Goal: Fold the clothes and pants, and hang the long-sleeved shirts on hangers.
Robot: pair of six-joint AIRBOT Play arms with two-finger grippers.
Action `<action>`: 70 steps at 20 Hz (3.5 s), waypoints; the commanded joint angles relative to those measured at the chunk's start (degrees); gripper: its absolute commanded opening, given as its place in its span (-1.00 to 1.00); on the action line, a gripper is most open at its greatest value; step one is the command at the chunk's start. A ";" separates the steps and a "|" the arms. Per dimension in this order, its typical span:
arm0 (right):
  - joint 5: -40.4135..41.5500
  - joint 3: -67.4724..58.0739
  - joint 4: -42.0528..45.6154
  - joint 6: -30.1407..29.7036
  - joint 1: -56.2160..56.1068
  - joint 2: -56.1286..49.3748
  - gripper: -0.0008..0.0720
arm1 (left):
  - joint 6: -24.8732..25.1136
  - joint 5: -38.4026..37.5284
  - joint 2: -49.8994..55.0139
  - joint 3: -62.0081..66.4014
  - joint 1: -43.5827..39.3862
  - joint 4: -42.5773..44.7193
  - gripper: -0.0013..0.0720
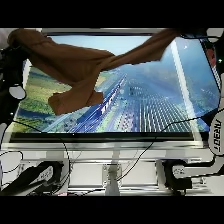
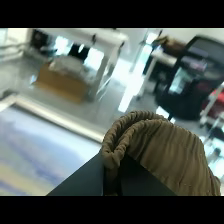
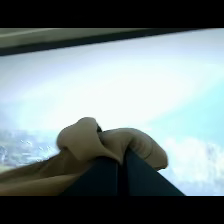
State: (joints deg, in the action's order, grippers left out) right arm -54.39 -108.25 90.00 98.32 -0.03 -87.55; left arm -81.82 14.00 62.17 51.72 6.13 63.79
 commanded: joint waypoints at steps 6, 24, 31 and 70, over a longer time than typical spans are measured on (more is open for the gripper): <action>-5.53 29.29 -4.31 -0.07 1.73 0.35 -0.94 | 5.40 -35.06 8.85 0.04 7.52 3.69 -0.86; -5.51 38.45 -5.20 0.02 -4.94 0.55 0.65 | 5.35 -26.62 11.54 0.07 6.73 2.58 -0.86; 1.84 37.24 -23.32 -5.99 -18.29 0.92 0.34 | 5.38 -26.60 11.54 0.07 6.71 2.58 -0.86; -8.72 21.59 -25.20 -9.51 -1.25 3.04 -0.94 | 5.38 -11.04 2.40 0.07 11.13 2.60 -0.86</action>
State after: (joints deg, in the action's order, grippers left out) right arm -57.91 -86.54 59.55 89.80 -9.28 -91.61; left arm -76.44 -0.40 67.02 51.75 15.86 66.35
